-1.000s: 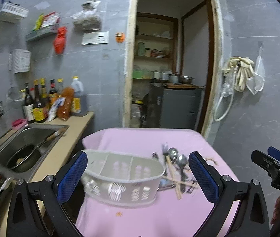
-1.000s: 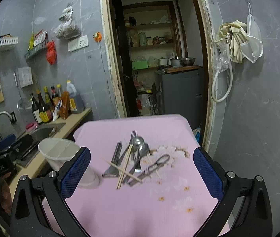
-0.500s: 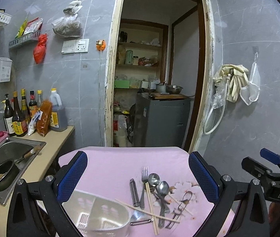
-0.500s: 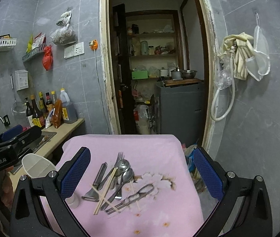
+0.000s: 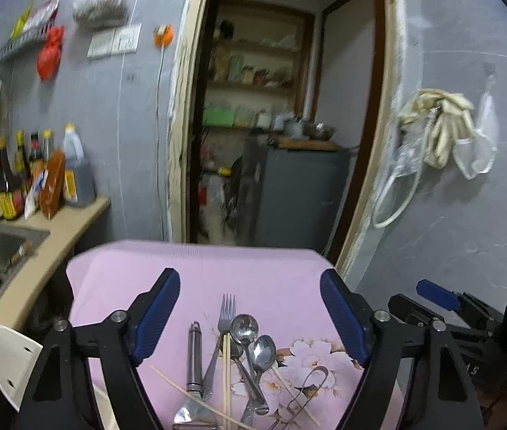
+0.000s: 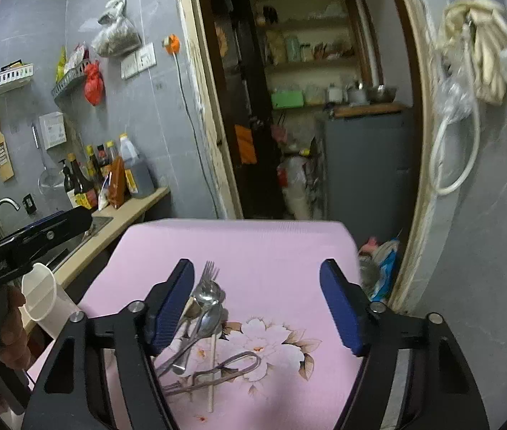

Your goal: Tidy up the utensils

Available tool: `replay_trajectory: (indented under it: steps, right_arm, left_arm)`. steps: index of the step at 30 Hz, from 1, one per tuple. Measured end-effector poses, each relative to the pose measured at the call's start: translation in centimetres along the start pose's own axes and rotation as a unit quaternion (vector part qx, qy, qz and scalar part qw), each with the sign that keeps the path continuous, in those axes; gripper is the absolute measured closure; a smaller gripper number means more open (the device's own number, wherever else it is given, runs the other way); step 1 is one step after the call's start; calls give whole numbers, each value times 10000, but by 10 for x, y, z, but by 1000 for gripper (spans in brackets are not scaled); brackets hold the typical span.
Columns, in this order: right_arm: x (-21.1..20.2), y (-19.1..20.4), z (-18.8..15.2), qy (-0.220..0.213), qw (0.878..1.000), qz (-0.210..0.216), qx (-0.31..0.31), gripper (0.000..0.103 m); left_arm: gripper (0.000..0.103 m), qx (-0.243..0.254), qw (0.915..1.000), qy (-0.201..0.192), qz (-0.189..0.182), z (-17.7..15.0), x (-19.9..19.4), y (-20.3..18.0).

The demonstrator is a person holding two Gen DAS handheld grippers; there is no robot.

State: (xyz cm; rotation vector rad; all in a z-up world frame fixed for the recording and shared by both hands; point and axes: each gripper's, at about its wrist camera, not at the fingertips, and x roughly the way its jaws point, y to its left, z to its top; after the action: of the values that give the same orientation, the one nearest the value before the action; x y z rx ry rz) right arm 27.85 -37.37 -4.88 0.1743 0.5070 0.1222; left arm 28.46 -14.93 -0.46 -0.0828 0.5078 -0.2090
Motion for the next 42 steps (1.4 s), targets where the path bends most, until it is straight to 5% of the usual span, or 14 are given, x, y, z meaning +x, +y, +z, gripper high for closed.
replay_trajectory:
  steps: [8,14,34,42]
  right_arm:
    - [66,-7,-22,660,9963,525,146,59]
    - [114,-2,-43,1265,9878,856,295,69]
    - [182,20,-88,2388,9585,1491,456,80]
    - [185,25,-89,2436,9532,1693,580,98]
  left_arm:
    - [53,-514,9923,956,589,-15,70,8]
    - [63,-851,9779,1672,923,-34,118,22]
    - [72,-1485,9487,2569,1093,-71,175,66]
    - [82,-1548,9483,2551,1086,-65,174,71]
